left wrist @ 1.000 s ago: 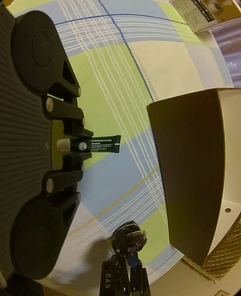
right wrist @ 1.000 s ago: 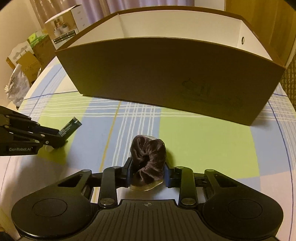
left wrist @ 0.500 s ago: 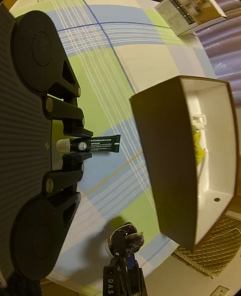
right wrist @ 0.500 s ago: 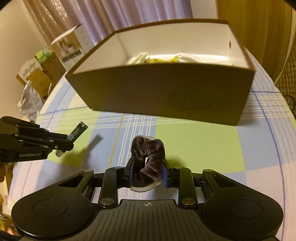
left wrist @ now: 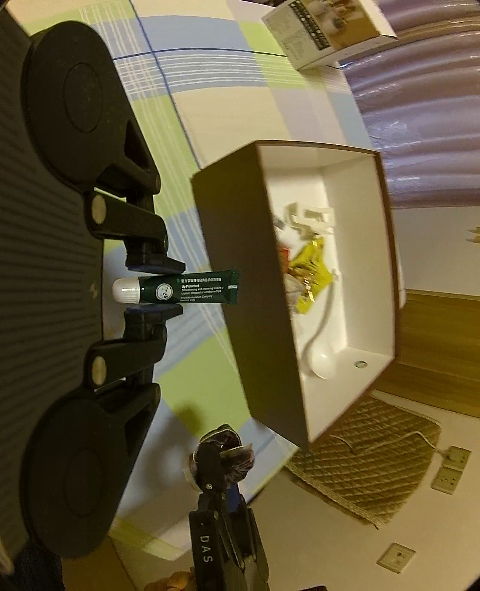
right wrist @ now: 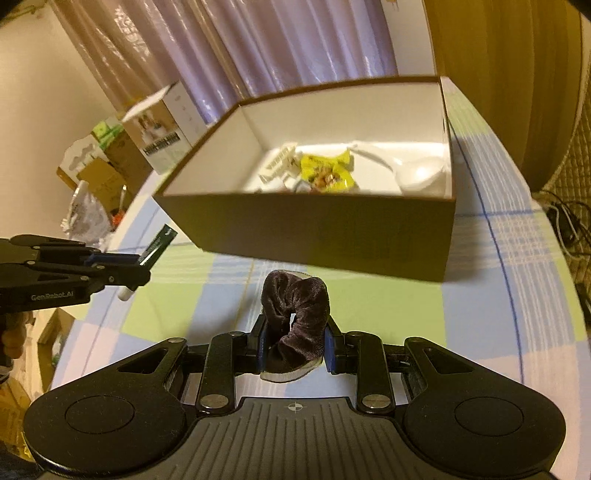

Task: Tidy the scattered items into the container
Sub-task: 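Lift and carry the green tube and scrunchie over the box with both tools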

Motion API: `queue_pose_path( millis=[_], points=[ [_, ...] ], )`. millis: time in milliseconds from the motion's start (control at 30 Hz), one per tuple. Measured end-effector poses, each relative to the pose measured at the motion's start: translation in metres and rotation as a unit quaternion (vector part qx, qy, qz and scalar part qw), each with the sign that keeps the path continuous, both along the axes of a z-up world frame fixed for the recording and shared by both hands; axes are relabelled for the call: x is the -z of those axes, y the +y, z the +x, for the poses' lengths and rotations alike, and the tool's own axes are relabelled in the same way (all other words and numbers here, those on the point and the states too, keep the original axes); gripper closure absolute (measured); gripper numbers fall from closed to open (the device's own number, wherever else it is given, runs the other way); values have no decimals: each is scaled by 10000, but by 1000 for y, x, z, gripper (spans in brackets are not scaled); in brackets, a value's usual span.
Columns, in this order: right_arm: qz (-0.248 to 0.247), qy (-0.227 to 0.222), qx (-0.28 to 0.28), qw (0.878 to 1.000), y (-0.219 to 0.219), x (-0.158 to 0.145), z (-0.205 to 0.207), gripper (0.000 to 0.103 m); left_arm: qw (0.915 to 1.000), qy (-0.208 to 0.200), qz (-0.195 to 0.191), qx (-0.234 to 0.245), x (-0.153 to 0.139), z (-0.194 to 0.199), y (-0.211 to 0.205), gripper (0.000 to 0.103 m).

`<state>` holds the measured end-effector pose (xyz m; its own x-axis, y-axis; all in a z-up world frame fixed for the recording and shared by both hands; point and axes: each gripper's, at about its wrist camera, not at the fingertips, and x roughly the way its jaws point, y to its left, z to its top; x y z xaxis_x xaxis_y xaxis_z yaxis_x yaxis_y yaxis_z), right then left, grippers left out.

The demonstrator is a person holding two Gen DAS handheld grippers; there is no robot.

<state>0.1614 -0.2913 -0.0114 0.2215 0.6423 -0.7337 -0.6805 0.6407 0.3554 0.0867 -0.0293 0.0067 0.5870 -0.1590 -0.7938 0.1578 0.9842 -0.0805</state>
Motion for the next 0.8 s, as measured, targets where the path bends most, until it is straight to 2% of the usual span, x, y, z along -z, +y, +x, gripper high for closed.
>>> queue_pose_path(
  millis=[233,467,633,800],
  points=[
    [289,-103,-31,9995,-11,-27,23,71,9996,-280,-57,23,-24,11,-2,91],
    [284,-369,-129,9988,-5,-46,56,71,9983,-583,61,31,-44,38,5,91],
    [-110,-794,-231,9965,15,-52,82,71,9977,-654,185,13,-51,67,12,91],
    [-350,-700,-401,9961,42,-40,118,71,9978,-609,275,35,-50,100,17,91]
  ],
)
